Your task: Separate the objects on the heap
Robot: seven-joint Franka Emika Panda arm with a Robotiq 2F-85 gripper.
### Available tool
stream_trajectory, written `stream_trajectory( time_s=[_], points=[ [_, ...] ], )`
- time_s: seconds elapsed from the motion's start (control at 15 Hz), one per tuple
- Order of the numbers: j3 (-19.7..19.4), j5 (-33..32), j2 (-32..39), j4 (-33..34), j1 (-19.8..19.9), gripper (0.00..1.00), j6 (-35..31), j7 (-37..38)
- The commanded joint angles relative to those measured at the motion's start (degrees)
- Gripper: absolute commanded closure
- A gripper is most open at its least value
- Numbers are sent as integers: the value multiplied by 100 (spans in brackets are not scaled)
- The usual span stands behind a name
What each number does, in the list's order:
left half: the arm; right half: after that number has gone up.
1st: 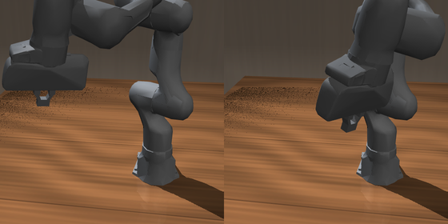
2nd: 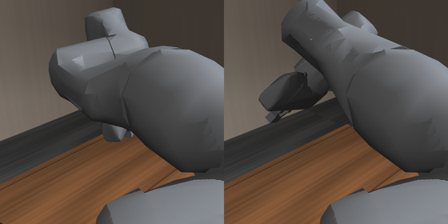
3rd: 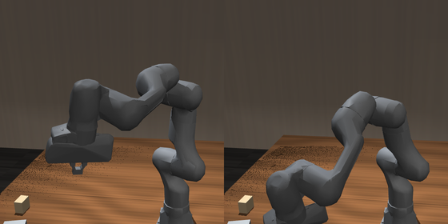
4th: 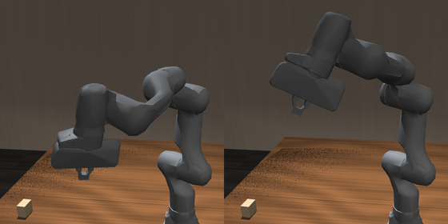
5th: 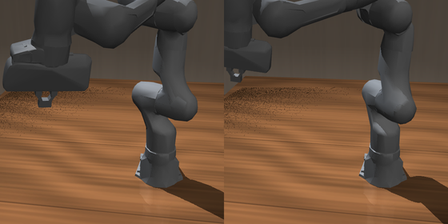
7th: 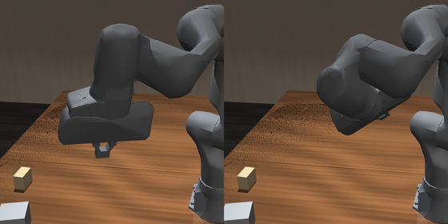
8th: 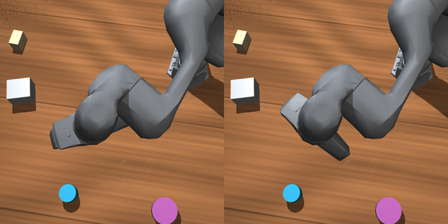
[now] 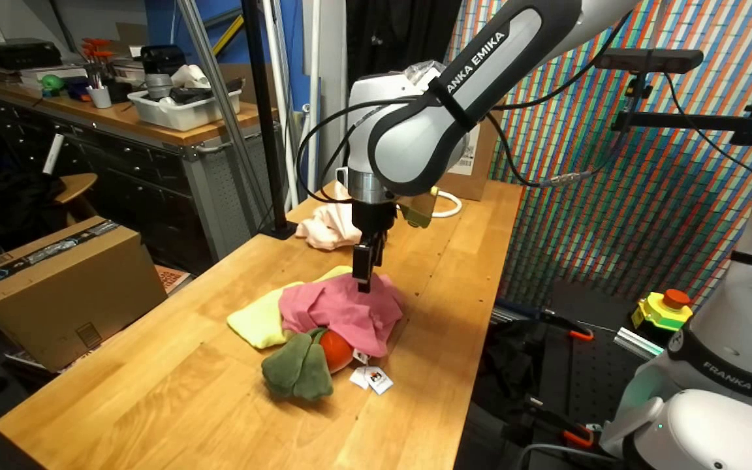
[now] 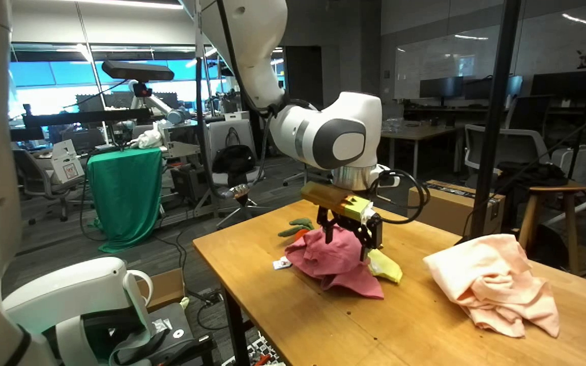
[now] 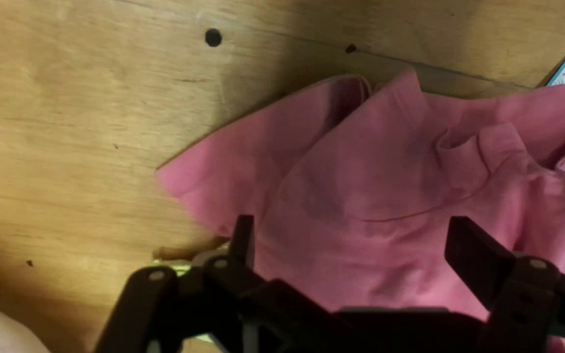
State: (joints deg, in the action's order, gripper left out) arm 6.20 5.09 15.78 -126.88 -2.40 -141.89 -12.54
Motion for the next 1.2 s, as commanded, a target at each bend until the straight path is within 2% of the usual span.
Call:
stream_trajectory(
  time_s=[0.0,0.53,1.13],
  points=[
    [136,-27,-18,-136,13,0,-461,-394],
    [445,38,195,-187,110,0,-1086,-1287],
    [465,-196,454,-181,147,0,-1234,-1500]
  ],
)
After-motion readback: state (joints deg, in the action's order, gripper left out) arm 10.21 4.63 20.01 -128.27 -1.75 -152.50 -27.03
